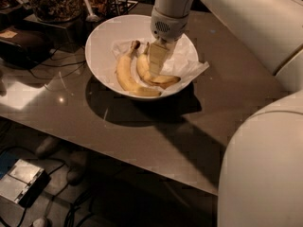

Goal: Pick banana from white bowl

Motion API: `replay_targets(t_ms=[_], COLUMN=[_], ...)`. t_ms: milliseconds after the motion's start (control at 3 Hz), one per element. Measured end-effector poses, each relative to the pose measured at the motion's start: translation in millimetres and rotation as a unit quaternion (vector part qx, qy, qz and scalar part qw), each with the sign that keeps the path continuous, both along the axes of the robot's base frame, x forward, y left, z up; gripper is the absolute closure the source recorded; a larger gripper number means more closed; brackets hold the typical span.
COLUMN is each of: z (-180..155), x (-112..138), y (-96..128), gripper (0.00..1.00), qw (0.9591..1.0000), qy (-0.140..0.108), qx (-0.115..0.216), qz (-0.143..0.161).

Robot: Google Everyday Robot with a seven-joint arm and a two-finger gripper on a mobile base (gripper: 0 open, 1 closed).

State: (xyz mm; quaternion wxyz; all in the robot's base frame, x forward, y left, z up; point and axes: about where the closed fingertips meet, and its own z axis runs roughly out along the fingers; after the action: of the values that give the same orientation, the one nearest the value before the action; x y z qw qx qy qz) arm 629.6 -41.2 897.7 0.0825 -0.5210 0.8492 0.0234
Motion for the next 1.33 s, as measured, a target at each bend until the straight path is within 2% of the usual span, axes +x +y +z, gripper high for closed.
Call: replay_targets(t_ms=[333,1000,1333], z=[-0.8,-13.9,-21.1], x=[-0.3,6.2,6.7], y=[1.2,9.4,16.7], gripper=[0.39,0.47,0.47], qw=[1.0000,0.9998,0.9995], qy=[0.001,0.018,0.026], qx=[-0.001,0.003,0.006], qz=[0.001,0.008,0.017])
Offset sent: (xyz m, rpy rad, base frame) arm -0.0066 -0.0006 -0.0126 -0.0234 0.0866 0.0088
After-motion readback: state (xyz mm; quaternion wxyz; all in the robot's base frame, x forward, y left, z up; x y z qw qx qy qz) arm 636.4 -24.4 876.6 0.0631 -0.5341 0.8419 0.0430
